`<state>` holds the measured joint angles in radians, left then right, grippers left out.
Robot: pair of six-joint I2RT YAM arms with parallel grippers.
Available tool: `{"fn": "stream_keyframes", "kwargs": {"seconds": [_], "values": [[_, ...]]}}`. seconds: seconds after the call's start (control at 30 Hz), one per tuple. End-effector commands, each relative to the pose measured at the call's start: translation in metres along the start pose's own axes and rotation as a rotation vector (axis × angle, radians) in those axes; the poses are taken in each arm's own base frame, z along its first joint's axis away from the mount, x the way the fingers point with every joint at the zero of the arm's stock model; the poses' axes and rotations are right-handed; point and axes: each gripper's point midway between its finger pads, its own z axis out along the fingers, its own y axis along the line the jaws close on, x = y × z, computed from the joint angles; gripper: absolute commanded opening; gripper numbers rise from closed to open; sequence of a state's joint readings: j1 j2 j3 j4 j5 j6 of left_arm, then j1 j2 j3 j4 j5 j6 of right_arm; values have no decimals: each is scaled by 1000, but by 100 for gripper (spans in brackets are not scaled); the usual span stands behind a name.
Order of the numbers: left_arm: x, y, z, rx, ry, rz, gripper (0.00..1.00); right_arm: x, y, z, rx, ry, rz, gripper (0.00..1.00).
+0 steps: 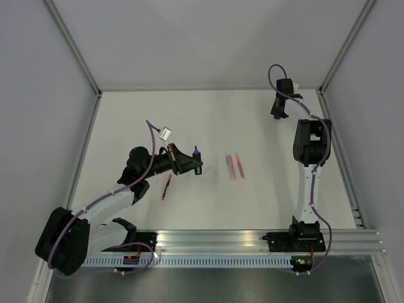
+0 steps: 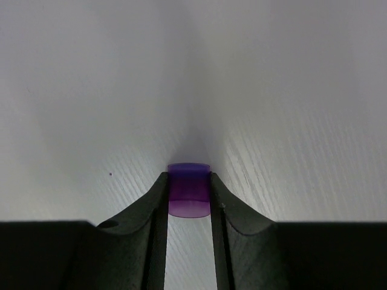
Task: Insert the pens into the pen caps
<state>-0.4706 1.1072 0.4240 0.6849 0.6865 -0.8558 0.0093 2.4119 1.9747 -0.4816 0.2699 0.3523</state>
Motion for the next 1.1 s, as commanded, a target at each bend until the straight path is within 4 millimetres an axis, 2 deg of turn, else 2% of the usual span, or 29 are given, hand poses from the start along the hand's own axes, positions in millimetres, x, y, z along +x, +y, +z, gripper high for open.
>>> {"fn": "stream_keyframes", "kwargs": {"seconds": [0.0, 0.03, 0.07, 0.13, 0.17, 0.23, 0.27, 0.3, 0.33, 0.37, 0.4, 0.47, 0.5, 0.53, 0.57, 0.6, 0.63, 0.67, 0.7, 0.73, 0.77, 0.8, 0.83, 0.87, 0.9, 0.93, 0.97, 1.0, 1.07], "values": [[-5, -22, 11, 47, 30, 103, 2, 37, 5, -14, -58, 102, -58, 0], [-8, -29, 14, 59, 34, 125, 2, 37, 6, -18, -72, 103, -51, 0], [2, -31, 17, 55, 72, 144, 2, 35, 9, -21, -91, 93, -40, 0], [1, -41, 21, 68, 92, 183, 2, 39, 19, -35, -168, 104, -15, 0], [5, -45, 23, 77, 111, 210, 2, 35, 26, -41, -205, 88, 9, 0], [7, -48, 24, 84, 129, 224, 2, 41, 34, -63, -259, 80, 32, 0], [8, -49, 25, 90, 139, 234, 2, 21, 43, -82, -304, 5, 64, 0], [11, -48, 24, 90, 149, 233, 2, 40, 47, -86, -315, 27, 64, 0], [10, -50, 25, 94, 153, 238, 2, 40, 51, -94, -332, 15, 76, 0], [11, -48, 26, 94, 156, 246, 2, 30, 62, -112, -394, -19, 97, 0], [12, -47, 26, 90, 159, 250, 2, 39, 66, -118, -413, -7, 102, 0], [14, -44, 28, 82, 174, 263, 2, 31, 88, -152, -494, -59, 85, 0], [14, -42, 28, 79, 179, 266, 2, 42, 98, -164, -517, -55, 73, 0], [14, -40, 29, 74, 184, 275, 2, 42, 104, -178, -552, -71, 71, 0], [14, -39, 29, 69, 185, 277, 2, 24, 110, -207, -608, -147, 86, 0], [16, -36, 30, 61, 191, 275, 2, 40, 120, -220, -641, -139, 75, 0], [16, -36, 30, 59, 191, 274, 2, 41, 125, -237, -676, -157, 68, 0], [16, -37, 30, 65, 192, 274, 2, 28, 127, -270, -717, -232, 74, 0], [15, -37, 31, 68, 191, 274, 2, 46, 139, -288, -752, -232, 38, 0], [16, -38, 31, 74, 195, 267, 2, 50, 143, -305, -775, -255, 19, 0], [17, -39, 31, 80, 197, 266, 2, 43, 141, -337, -811, -318, 26, 0], [18, -38, 31, 80, 200, 262, 2, 61, 150, -353, -843, -329, 2, 0], [19, -38, 31, 80, 202, 261, 2, 63, 152, -370, -876, -361, 12, 0], [18, -38, 31, 79, 201, 261, 2, 65, 142, -387, -881, -406, 28, 0], [18, -38, 31, 77, 199, 263, 2, 79, 150, -406, -922, -414, 10, 0], [17, -38, 32, 72, 197, 260, 2, 79, 146, -428, -954, -455, 16, 0], [17, -37, 31, 71, 194, 263, 2, 90, 144, -428, -950, -453, 6, 0], [17, -37, 32, 68, 192, 262, 2, 96, 144, -445, -980, -474, 15, 0], [17, -36, 31, 61, 188, 260, 2, 113, 143, -446, -991, -464, 6, 0]]}}
